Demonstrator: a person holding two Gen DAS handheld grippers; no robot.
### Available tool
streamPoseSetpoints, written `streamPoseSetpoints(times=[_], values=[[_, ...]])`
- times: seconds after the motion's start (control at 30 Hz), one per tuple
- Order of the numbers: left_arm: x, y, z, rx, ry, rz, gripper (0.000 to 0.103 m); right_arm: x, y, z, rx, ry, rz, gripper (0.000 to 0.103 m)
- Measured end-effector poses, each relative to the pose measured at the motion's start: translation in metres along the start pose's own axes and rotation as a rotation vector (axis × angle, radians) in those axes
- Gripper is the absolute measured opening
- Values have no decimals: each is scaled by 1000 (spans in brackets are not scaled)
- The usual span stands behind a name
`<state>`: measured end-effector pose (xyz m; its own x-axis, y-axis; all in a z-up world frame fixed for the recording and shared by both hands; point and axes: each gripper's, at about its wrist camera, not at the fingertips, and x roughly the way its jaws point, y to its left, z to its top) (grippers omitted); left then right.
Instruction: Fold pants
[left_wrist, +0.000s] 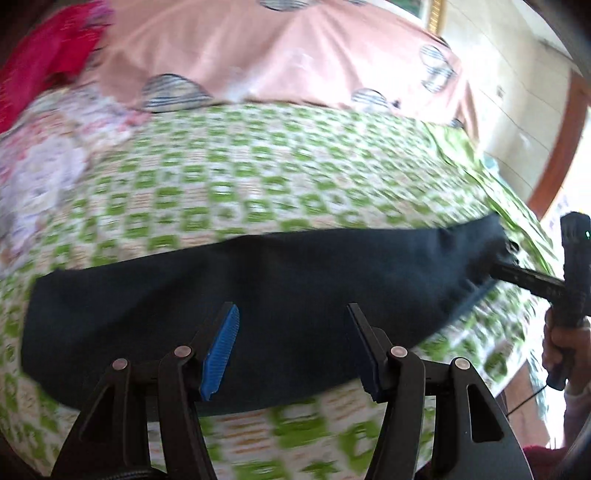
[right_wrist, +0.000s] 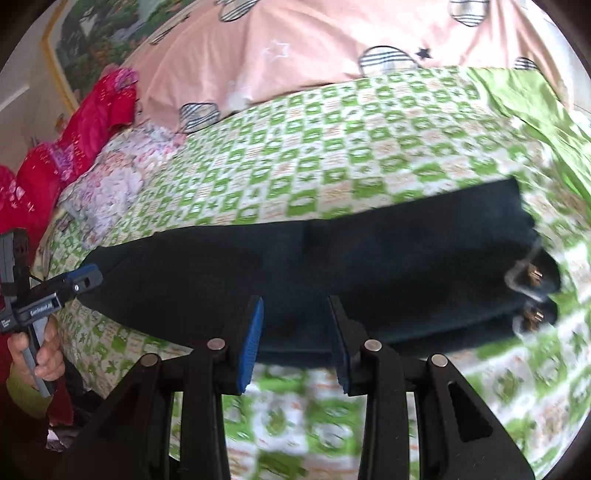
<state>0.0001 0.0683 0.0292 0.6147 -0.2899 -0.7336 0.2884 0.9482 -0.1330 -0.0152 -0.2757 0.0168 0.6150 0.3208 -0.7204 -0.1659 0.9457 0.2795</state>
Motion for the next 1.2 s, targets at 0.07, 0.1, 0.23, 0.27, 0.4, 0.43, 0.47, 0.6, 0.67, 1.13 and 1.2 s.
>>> streamPoseSetpoints(times=[0.07, 0.1, 0.23, 0.27, 0.4, 0.43, 0.47, 0.6, 0.67, 1.13, 1.2], values=[[11, -22, 5, 45, 16, -35, 60, -8, -14, -3, 29, -15, -27, 36], [17, -35, 9, 70, 27, -55, 61, -11, -22, -4, 47, -23, -42, 36], [44, -82, 33, 180, 70, -135, 62, -23, -50, -7, 117, -52, -85, 36], [50, -90, 38, 200, 79, -151, 62, -25, -56, -8, 132, -59, -92, 36], [80, -126, 69, 288, 133, -271, 66, -30, -75, -8, 185, -84, -113, 36], [92, -138, 79, 314, 158, -307, 66, -31, -78, -9, 199, -91, -114, 36], [98, -144, 84, 327, 170, -322, 66, -32, -82, -9, 211, -96, -114, 36], [135, -180, 113, 371, 246, -407, 67, -34, -93, -10, 253, -115, -113, 36], [155, -200, 125, 386, 287, -452, 67, -33, -100, -10, 298, -126, -97, 36], [224, -269, 124, 451, 456, -534, 29, -27, -129, -17, 471, -189, -44, 13], [219, -269, 125, 451, 446, -535, 22, -34, -127, -16, 465, -210, -37, 8]])
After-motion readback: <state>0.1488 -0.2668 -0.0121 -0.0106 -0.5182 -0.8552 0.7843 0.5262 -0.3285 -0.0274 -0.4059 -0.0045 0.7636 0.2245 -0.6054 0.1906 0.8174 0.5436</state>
